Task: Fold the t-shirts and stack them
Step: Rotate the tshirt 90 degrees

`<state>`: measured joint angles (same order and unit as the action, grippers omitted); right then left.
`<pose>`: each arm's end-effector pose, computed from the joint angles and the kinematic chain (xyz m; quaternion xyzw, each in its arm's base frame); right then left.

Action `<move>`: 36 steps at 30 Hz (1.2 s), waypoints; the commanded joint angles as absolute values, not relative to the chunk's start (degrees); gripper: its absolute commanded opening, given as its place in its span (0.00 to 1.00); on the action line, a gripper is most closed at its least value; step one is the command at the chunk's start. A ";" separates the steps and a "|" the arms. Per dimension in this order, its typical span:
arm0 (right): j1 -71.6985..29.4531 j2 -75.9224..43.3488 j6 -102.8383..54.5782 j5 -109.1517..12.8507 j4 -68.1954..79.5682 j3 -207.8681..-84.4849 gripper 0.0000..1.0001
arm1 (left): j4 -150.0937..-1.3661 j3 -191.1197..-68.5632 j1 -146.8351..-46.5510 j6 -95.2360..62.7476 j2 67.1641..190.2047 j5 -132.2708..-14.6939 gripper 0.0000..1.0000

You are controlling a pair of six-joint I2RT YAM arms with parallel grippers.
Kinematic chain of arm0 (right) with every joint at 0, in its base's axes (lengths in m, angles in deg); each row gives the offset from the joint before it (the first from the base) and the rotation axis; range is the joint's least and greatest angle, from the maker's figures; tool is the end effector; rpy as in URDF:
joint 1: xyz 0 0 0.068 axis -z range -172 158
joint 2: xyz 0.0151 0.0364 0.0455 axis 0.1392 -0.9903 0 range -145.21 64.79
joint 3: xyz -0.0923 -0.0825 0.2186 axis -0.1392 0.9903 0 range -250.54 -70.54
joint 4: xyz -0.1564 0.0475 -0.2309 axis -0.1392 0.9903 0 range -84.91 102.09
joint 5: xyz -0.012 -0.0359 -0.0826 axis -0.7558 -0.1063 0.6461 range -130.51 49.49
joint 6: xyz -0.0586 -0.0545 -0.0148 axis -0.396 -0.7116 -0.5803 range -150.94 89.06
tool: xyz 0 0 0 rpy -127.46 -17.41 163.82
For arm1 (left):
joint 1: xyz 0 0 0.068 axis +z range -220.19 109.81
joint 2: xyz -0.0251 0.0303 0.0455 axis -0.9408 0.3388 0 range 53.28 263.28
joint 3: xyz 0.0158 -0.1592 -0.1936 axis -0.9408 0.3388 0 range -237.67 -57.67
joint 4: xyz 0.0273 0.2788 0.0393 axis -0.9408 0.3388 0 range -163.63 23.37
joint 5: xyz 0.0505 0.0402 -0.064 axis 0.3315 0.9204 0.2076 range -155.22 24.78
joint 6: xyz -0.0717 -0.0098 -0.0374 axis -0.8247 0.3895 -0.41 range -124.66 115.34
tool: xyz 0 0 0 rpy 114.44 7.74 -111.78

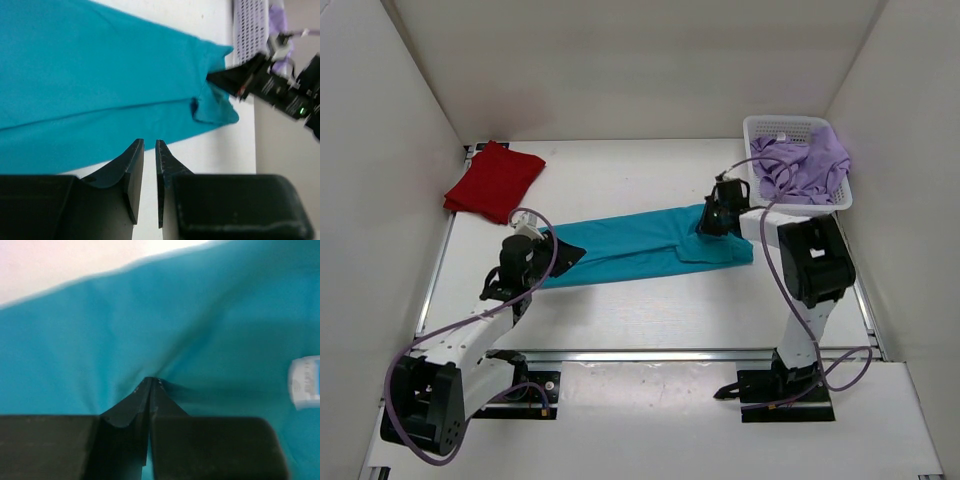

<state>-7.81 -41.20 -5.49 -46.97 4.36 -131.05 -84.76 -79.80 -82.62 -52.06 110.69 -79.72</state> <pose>0.4013 0.1220 0.0954 0.0558 0.9202 0.1840 0.3411 0.2628 -0.0761 0.1530 -0.1847 0.8148 -0.3607 0.4146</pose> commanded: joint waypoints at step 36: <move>-32.50 -39.26 4.63 -51.52 -5.09 -132.68 0.44 | -69.84 -85.36 -83.02 -38.24 111.29 -91.67 0.37</move>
<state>-29.82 -37.75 -1.16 -54.68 4.03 -133.76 -70.45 -83.74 -82.58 -39.36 112.46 -89.38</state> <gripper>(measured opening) 0.423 0.371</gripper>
